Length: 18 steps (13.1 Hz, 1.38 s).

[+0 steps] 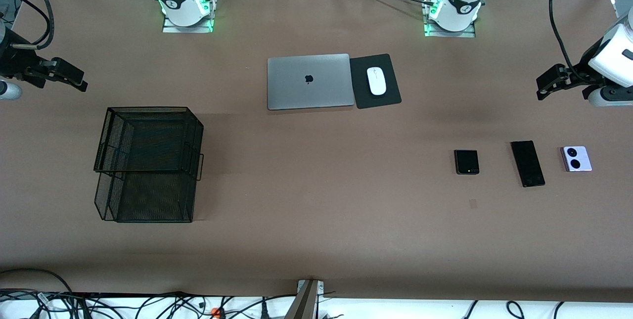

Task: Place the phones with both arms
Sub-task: 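Reach the left gripper down to the small black flip phone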

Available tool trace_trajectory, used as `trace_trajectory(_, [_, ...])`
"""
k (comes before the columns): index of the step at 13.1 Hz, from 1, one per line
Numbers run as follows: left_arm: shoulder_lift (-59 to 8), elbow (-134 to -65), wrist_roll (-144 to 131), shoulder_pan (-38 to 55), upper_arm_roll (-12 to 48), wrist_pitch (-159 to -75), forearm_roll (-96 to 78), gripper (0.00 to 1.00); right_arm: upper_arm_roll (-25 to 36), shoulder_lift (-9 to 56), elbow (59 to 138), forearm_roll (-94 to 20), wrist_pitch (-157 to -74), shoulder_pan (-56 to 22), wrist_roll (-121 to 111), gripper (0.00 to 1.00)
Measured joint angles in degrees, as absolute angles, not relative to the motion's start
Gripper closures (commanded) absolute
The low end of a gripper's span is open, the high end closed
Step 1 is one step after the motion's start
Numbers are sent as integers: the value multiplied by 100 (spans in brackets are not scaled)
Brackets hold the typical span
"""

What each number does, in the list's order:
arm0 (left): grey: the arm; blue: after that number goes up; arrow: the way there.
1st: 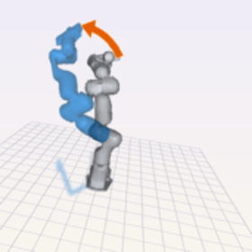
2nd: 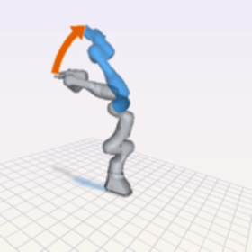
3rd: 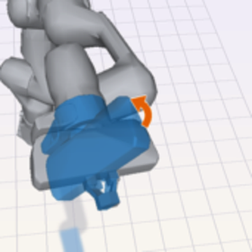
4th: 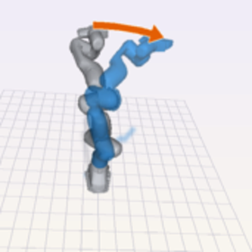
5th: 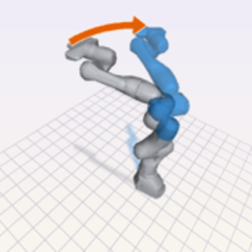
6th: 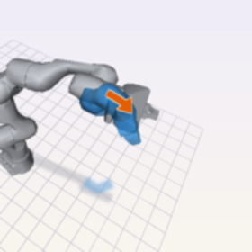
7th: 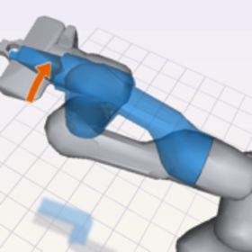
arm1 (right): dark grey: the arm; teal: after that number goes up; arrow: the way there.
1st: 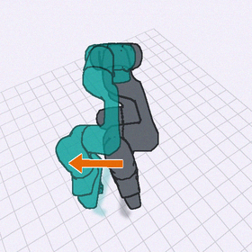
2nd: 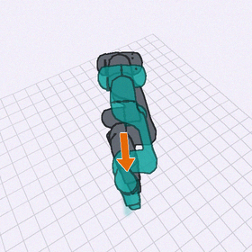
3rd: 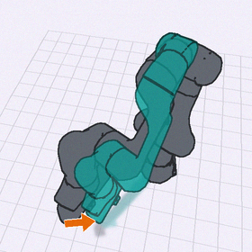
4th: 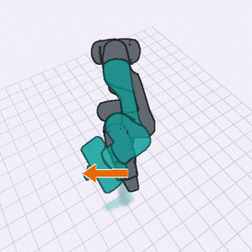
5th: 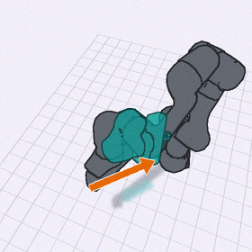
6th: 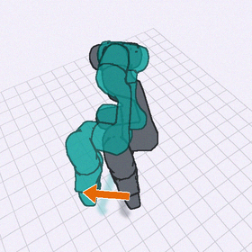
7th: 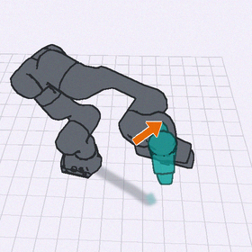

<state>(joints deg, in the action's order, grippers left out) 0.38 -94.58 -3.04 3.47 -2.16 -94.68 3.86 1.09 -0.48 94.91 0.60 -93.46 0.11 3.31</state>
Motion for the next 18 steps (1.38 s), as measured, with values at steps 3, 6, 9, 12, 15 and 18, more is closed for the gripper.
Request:
trace_trajectory(3, [38,-9458,-304,345,-217,-9464,386,0,109,-48,9491,60,-9346,11,331,0])
trace_trajectory(6, [38,-9458,-304,345,-217,-9447,385,0,109,-48,9491,60,-9346,11,331,0])
trace_trajectory(9, [23,-9458,-304,345,-217,-9218,324,0,109,-48,9491,60,-9347,11,331,0])
trace_trajectory(12, [-135,-9461,-304,337,-220,-8785,322,0,109,-48,9491,60,-9347,11,332,0])
trace_trajectory(15, [-479,-9475,-302,281,-248,-8702,305,0,109,-47,9492,60,-9347,11,332,0])
trace_trajectory(18, [-1001,-9501,-307,322,-127,-8674,236,0,109,-47,9492,60,-9349,12,332,0])
